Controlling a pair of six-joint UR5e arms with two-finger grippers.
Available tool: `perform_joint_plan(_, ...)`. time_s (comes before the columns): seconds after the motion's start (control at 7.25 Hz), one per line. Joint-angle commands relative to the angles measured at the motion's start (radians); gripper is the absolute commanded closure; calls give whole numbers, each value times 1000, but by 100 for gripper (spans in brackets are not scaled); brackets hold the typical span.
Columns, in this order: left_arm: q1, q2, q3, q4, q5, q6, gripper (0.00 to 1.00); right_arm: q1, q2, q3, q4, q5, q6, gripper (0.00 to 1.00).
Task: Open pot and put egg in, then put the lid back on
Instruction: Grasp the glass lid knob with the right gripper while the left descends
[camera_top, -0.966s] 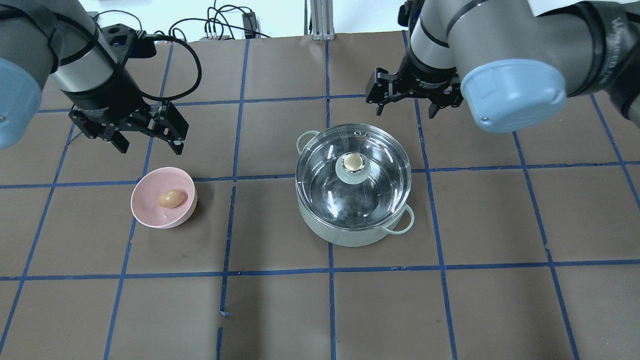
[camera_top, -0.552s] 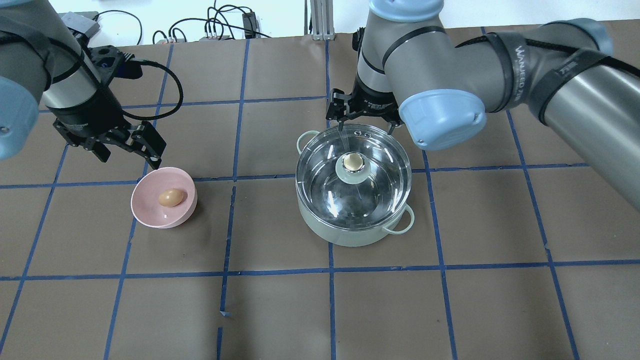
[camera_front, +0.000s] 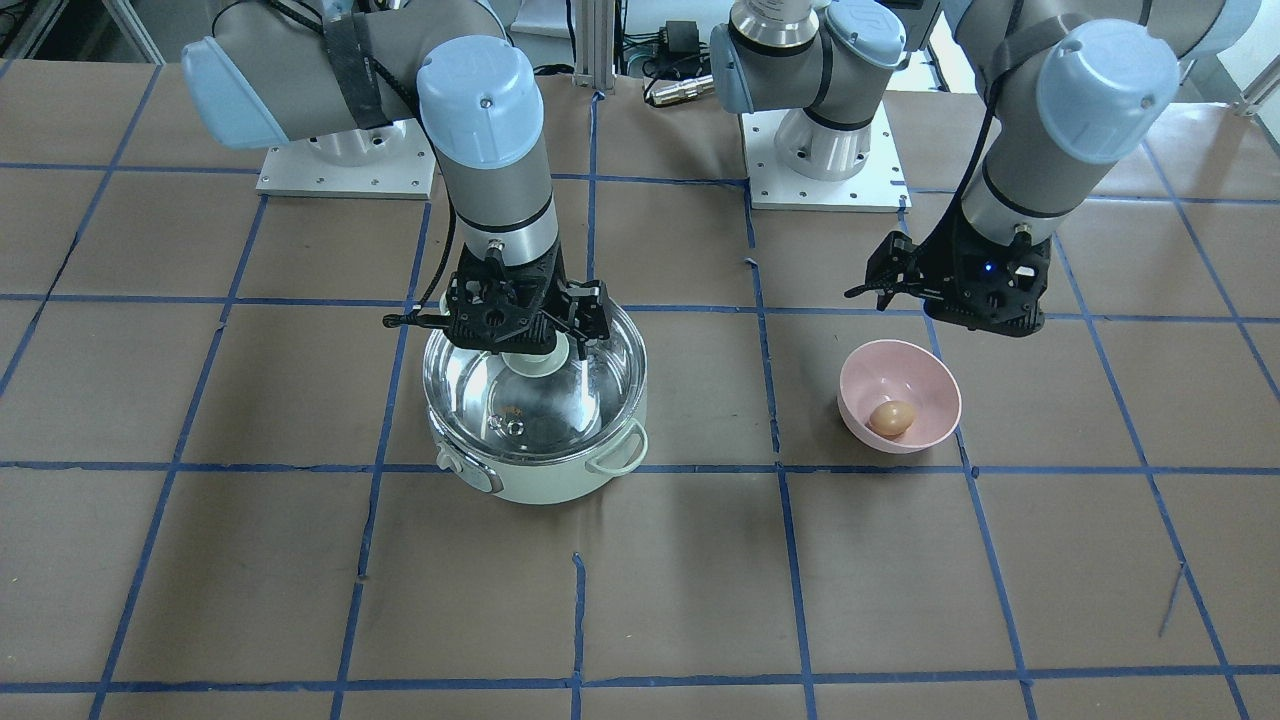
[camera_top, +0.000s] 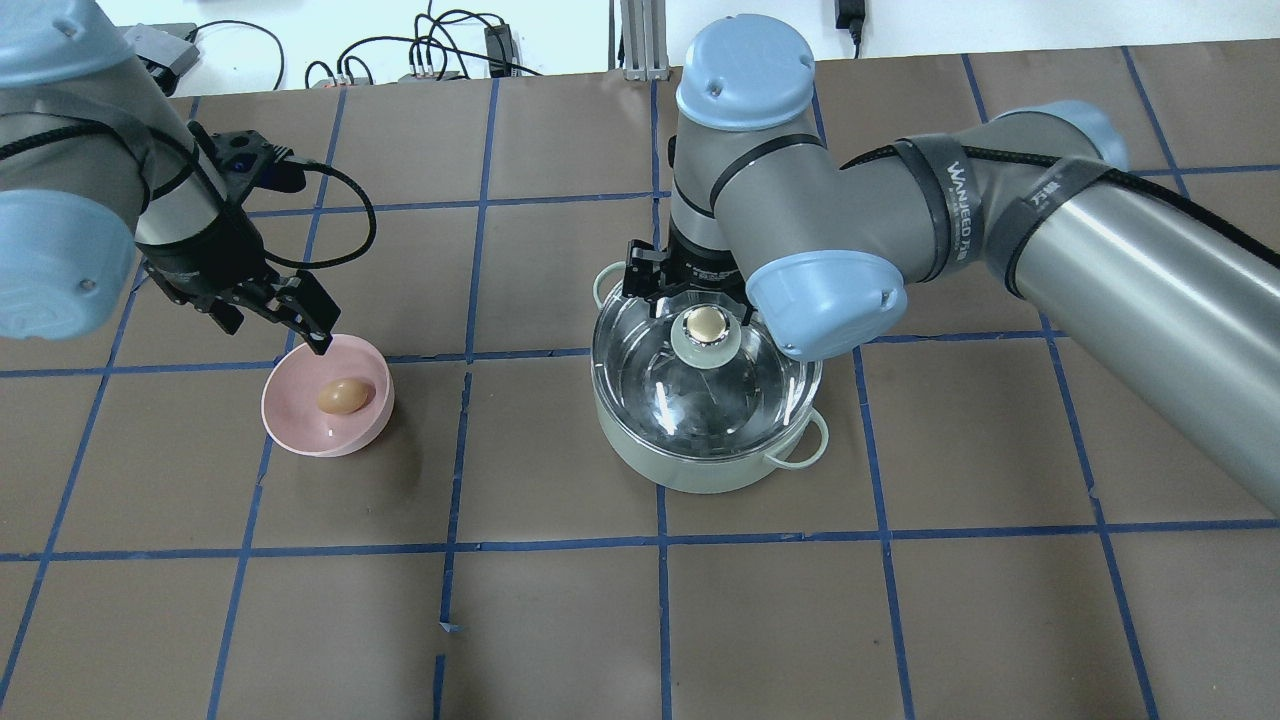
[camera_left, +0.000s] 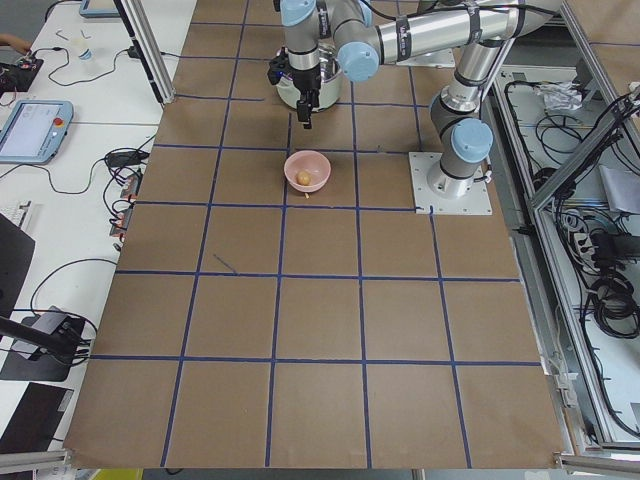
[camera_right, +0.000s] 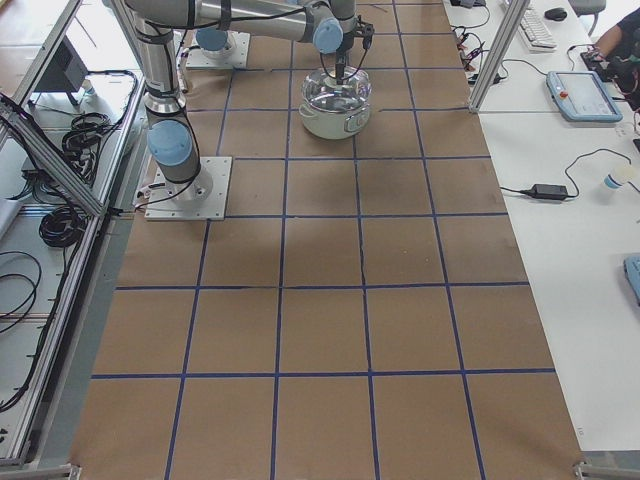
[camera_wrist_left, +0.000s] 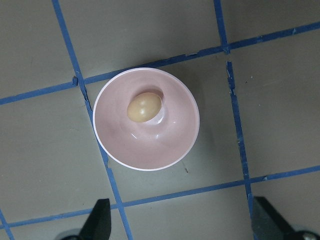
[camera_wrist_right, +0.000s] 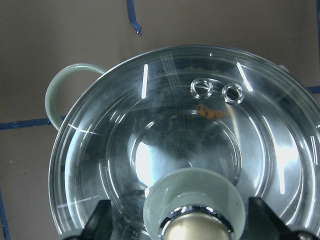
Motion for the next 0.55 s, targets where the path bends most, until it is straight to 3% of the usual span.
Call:
perform_joint_plan(0.0,-1,-16,-108,168,-1,77,3,8,1,1,0,-4,-4,8)
perform_joint_plan(0.41,52,-61,-156,273,-15,353,7,4,1,4,2,-11,-49,13)
